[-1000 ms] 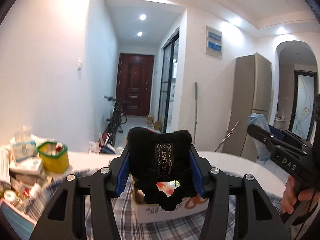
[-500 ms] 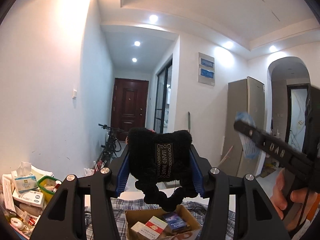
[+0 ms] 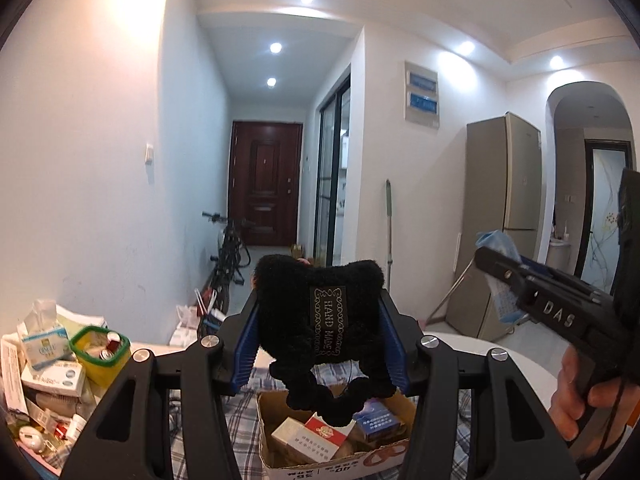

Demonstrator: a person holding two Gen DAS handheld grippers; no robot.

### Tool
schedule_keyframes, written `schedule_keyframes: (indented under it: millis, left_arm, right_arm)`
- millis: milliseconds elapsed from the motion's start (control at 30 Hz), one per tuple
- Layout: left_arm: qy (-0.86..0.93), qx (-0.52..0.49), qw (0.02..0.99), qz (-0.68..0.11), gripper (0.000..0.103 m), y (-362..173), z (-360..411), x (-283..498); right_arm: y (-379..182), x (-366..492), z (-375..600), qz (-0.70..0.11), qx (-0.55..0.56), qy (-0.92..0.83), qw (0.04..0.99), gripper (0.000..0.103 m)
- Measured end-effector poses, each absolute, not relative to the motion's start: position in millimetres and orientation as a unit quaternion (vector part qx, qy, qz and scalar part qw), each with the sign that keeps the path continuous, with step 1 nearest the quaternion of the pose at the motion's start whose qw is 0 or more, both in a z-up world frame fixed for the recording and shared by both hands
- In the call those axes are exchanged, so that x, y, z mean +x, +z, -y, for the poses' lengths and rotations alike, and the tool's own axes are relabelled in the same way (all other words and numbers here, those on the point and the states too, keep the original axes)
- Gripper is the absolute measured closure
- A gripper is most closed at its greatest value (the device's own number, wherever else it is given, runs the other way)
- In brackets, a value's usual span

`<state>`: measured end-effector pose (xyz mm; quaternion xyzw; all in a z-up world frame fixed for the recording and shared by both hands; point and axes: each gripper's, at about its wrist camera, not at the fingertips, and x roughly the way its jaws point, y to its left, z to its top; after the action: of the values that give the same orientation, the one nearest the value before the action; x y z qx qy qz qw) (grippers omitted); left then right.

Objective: Organize objects
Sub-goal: 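Lower the black cloth item into the box and open the left tool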

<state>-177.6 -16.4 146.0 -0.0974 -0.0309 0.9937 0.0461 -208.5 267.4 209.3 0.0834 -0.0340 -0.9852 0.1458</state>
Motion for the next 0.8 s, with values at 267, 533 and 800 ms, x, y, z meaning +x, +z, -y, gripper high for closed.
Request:
schedule_keyframes:
  millis: [267,533,800]
  left_arm:
    - [0.988,-0.141,0.039,0.046,0.047,119,22,-218]
    - [0.977,-0.197,0.055,0.055,0.047,85,23,-258]
    - [0.969,-0.237,0.027,0.056,0.047,58,23,-282]
  right_arm:
    - [194,-232,-272,0.046,0.129,-0.981,0.136,0.067]
    - [166,-262,-250,0.012,0.186,-0.97,0.157,0.067]
    - [134,-300,-255,0.023,0.263,-0.951,0.162,0.067]
